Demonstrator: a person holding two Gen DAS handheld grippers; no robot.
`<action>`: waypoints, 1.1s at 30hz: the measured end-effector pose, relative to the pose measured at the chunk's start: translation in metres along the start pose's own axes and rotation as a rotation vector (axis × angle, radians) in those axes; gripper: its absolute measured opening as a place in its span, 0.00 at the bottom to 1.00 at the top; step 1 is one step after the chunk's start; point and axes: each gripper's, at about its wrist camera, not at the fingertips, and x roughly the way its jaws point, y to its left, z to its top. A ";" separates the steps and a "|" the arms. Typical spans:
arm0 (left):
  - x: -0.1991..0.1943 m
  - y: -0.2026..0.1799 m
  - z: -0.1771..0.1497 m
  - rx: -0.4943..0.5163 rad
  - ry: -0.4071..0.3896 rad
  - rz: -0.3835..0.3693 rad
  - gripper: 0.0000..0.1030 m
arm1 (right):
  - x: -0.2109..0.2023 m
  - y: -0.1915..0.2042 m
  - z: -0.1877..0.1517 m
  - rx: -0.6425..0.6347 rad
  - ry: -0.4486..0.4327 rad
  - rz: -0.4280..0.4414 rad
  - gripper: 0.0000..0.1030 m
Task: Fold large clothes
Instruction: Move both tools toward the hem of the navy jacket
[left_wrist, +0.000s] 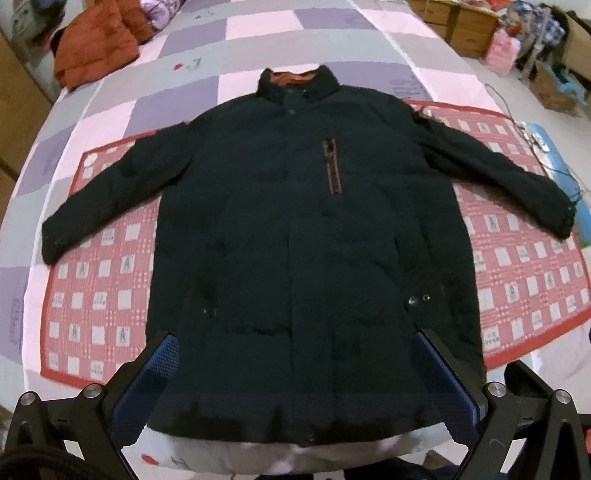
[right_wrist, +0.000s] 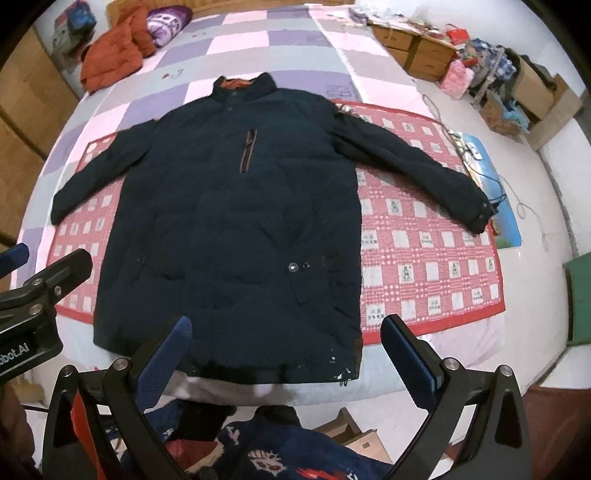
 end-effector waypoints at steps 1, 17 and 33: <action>0.000 0.003 0.001 0.008 -0.005 -0.004 1.00 | -0.001 0.002 0.000 0.011 -0.002 -0.003 1.00; 0.016 0.039 0.002 0.064 -0.005 -0.052 1.00 | 0.001 0.055 -0.015 0.073 0.009 -0.041 1.00; 0.020 0.056 0.000 0.078 -0.013 -0.067 1.00 | 0.003 0.076 -0.019 0.105 0.008 -0.060 1.00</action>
